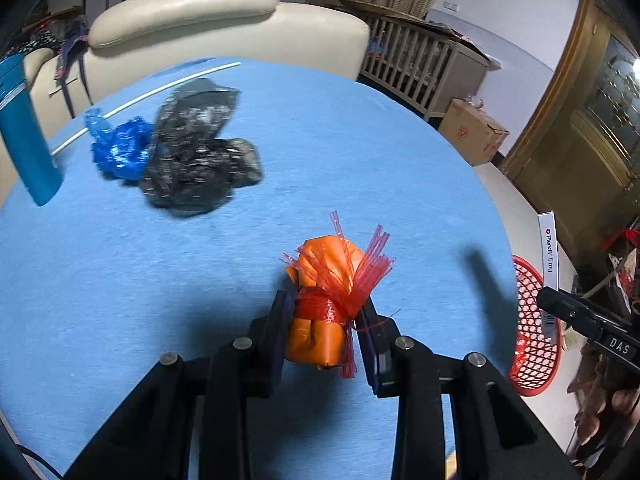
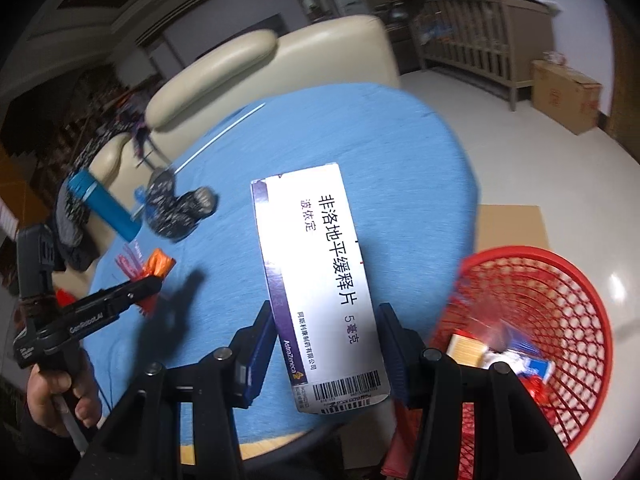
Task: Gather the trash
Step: 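Carry the medicine box and orange mesh bag over the red wastebasket, then open the right tool to drop the box while the left tool lowers the orange bag and opens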
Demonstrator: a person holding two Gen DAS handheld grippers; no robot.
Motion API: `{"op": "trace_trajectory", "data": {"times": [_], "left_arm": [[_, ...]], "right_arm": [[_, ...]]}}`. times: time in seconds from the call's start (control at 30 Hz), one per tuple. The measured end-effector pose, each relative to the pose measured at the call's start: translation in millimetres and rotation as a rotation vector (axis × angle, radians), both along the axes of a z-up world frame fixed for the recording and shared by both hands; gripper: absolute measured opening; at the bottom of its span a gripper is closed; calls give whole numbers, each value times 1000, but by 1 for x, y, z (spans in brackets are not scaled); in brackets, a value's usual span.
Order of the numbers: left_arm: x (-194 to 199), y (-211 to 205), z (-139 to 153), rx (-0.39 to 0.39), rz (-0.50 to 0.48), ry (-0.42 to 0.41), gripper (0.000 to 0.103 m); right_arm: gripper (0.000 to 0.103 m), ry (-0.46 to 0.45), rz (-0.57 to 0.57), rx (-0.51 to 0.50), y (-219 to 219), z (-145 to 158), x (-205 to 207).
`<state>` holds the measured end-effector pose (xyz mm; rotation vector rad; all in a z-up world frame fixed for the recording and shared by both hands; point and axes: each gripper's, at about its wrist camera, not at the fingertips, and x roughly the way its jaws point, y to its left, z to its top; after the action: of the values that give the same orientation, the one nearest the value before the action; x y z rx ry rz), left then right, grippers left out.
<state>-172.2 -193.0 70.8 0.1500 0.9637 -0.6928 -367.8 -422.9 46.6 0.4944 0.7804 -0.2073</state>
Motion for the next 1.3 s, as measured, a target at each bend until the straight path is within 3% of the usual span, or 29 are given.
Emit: {"op": "trace_trajectory", "data": {"times": [0.4,1.1,1.3], "left_arm": [[-26,-45,4,13,-100,-6,34],[-63,-92,22,5,-230,-45,34],[-78,-113,27,5,-285,-61,34]], "right_arm": [[53,-7,-177,9,-40,-3,-55],[53,13,-349,11,-74,-10,-113],[53,55,-403,29,-86,-22,-126]]}}
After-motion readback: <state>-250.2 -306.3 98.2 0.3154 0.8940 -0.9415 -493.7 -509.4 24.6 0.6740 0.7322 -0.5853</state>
